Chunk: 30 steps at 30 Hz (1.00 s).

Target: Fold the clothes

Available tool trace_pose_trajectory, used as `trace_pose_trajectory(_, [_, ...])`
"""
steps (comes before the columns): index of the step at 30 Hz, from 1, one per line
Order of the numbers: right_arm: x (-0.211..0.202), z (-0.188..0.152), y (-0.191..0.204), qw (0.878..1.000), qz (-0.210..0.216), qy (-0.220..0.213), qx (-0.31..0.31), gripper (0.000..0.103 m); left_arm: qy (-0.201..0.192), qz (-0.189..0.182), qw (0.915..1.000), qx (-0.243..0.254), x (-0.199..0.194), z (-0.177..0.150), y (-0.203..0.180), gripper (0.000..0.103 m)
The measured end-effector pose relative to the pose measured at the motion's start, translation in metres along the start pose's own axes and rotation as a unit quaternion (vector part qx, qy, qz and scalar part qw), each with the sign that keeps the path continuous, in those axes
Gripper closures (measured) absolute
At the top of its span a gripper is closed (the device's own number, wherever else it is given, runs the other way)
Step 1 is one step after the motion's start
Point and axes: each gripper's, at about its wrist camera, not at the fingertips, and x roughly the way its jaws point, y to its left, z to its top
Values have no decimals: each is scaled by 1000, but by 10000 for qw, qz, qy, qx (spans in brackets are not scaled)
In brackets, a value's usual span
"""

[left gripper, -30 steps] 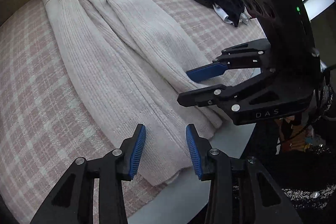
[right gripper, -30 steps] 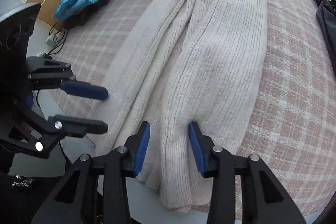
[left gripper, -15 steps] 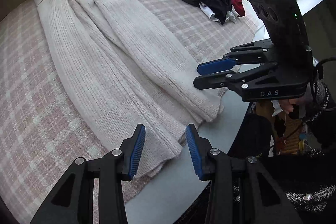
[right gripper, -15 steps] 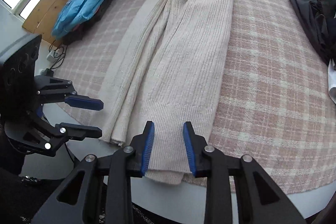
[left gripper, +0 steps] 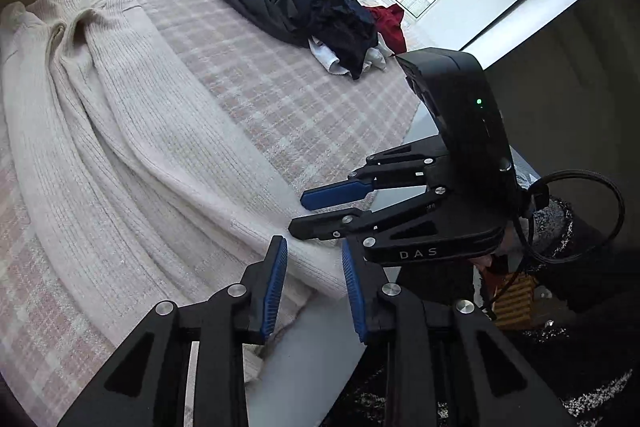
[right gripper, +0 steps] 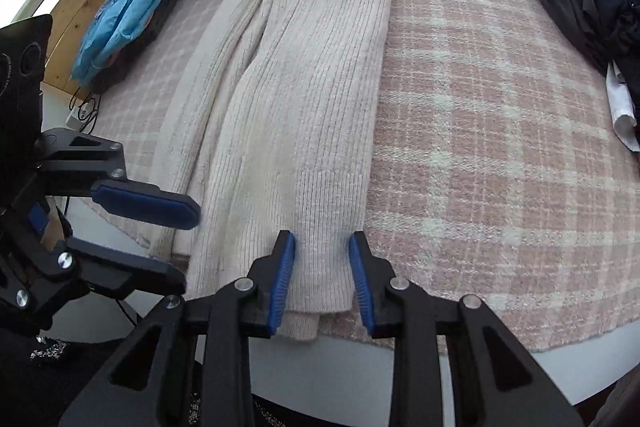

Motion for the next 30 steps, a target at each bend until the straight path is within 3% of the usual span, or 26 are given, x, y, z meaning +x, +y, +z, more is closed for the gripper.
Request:
trace_pose_trajectory(4, [-13,2,15,9985,17,-369,-416,74,65,827,9965,-107,-28,-16,20,67])
trace_pose_trajectory(6, [-3,4,24,9977,117,-269,-606,74,148,1209,9922,-265,-36,-26,35,67])
trace_pose_trajectory(10, [10,-6,48,9926,-109,81,-1206,72,497,1466,9841,-873,-21,-48,69,66])
trace_pose_trajectory(11, [3,-6,47,9931,67,36,-1173,73,552,1555,9820,-917,-16,-53,72,66])
trace_pose_trajectory(13, [-14,-7,34,9952,331,-159,-905,73,553,1612,9811,-913,-11,-60,72,66])
trace_pose_trajectory(15, [-24,-9,14,9971,-97,-362,-660,73,540,1652,9807,-895,-6,-66,72,63])
trace_pose_trajectory(17, [-21,-10,-5,9983,-223,-300,-456,73,515,1546,9822,-932,-3,-66,70,60])
trace_pose_trajectory(19, [-9,-10,-11,9995,27,-137,-290,73,512,1539,9828,-883,2,-65,65,57])
trace_pose_trajectory(23, [1,-16,1,9986,136,-136,-487,63,630,1593,9833,-607,10,-63,51,56])
trace_pose_trajectory(25, [0,-19,3,9981,173,-210,-554,63,594,1615,9832,-602,11,-63,49,57])
trace_pose_trajectory(27, [1,-18,7,9973,183,-273,-654,63,540,1641,9834,-555,13,-63,47,61])
trace_pose_trajectory(29, [1,-18,10,9963,190,-335,-767,63,358,1688,9841,-424,14,-58,41,84])
trace_pose_trajectory(30, [2,-18,12,9958,193,-366,-823,70,289,1672,9848,-361,13,-55,38,86])
